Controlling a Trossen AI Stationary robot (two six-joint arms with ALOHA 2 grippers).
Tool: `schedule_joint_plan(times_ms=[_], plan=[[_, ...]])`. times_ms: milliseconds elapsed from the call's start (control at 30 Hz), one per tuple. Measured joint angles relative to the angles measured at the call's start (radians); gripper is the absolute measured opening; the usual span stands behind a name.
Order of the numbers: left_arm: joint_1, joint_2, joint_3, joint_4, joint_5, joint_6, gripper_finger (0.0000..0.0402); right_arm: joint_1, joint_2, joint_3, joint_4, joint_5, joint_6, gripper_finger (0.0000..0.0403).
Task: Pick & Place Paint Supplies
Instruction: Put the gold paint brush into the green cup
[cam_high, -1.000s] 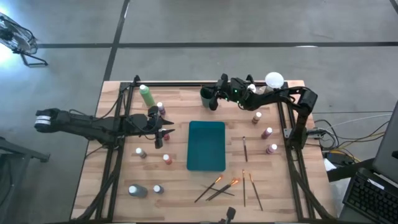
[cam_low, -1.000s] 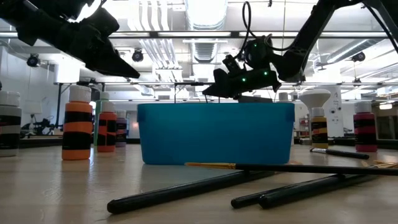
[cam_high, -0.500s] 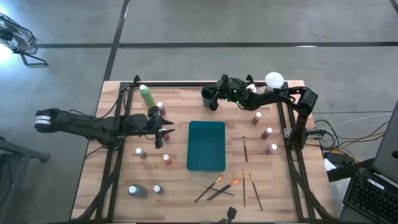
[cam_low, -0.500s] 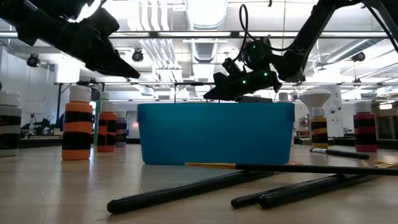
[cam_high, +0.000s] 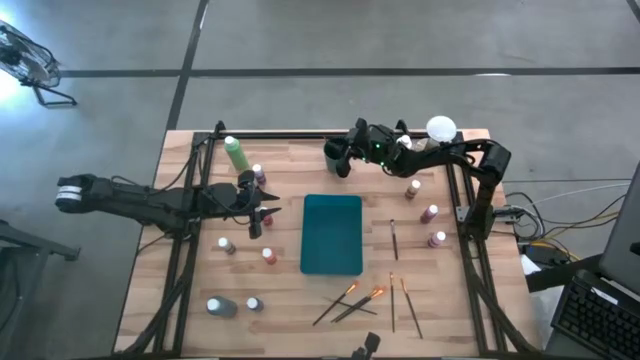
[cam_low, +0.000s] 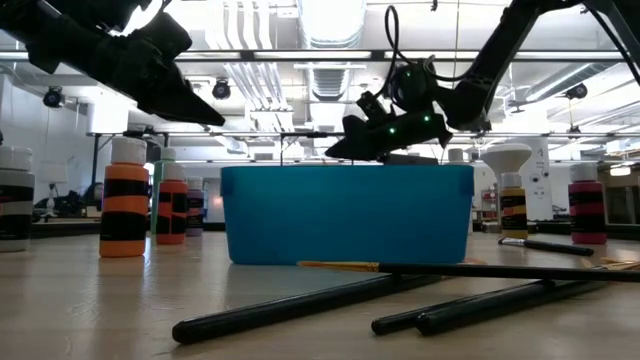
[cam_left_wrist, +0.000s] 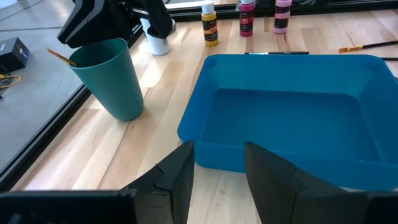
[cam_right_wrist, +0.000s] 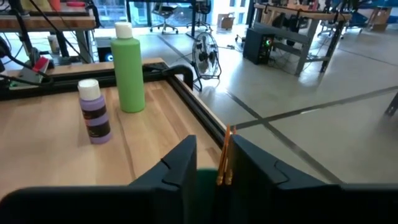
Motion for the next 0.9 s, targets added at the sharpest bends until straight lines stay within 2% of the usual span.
schedule_joint_plan(times_ms=[200,400,567,700,900], plan=[[0.0,0.0,0.0,0.0,0.0,0.0,0.0145,0.006,-0.09,0.007,-0.005,-0.005,-0.001,0.0129],[0.0,0.0,0.0,-0.001,0.0,0.0,0.0145,0.053,-0.343,0.007,-0.155,-0.029,-0.042,0.0138],[0.0,0.0,0.0,-0.001,0.0,0.0,0.0145,0.124,-0.602,0.008,-0.367,-0.032,-0.064,0.0117],[0.0,0.0,0.0,-0.001,0.0,0.0,0.0145,0.166,-0.787,0.008,-0.57,-0.032,0.003,0.0094],[0.0,0.0,0.0,-0.001,0.0,0.0,0.0145,0.206,-0.976,0.008,-0.835,-0.032,0.077,0.0052]])
